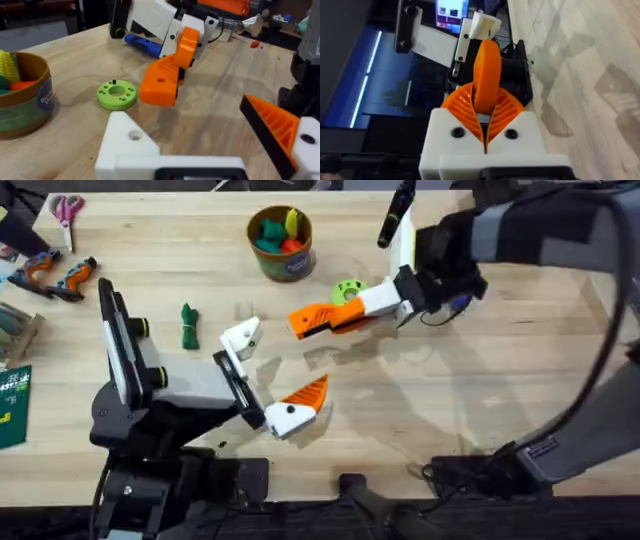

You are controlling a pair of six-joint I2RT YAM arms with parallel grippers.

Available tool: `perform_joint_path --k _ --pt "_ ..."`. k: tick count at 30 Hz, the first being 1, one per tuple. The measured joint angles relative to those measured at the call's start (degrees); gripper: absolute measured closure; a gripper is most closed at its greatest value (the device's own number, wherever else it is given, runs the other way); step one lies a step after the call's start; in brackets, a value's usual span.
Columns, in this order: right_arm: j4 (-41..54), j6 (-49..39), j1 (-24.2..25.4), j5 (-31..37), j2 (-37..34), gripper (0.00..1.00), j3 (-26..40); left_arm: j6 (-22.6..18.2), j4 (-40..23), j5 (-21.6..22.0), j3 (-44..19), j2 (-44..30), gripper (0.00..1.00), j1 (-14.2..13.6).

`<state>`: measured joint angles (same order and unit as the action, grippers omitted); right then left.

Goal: Pick up the gripper from the table and insert it into the empty holder that is missing its gripper. Then pick up a screw, insert it into the mounting hole, and use the screwdriver to tighten it. Finally, clean up the table by picking up the vegetable and placing it into the bucket.

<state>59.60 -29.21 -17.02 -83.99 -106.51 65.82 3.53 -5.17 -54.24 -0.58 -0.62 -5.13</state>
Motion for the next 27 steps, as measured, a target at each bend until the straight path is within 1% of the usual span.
perform_joint_path --k 3,9,14,17,23,27 --pt "0.0 0.0 -1.4 -1.5 -1.3 0.992 0.0 0.0 0.0 0.0 0.0 0.0 0.014 0.0" --pt "-1.2 0.0 -5.2 -2.9 -1.3 0.992 0.0 0.0 0.0 0.0 0.0 0.0 0.015 0.0" --pt "-1.8 0.0 -5.6 -3.1 -1.3 0.992 0.0 0.0 0.0 0.0 0.0 0.0 0.015 0.0" --pt "-4.1 0.7 -5.7 -2.9 -1.3 0.992 0.0 0.0 0.0 0.0 0.0 0.0 0.015 0.0" --pt "-13.5 7.2 -7.7 -0.8 -1.3 0.992 -0.1 0.0 0.0 0.0 0.0 0.0 0.016 0.0" --pt "-15.2 10.6 -9.2 0.6 -1.3 0.992 0.0 0.0 0.0 0.0 0.0 0.0 0.016 0.0"
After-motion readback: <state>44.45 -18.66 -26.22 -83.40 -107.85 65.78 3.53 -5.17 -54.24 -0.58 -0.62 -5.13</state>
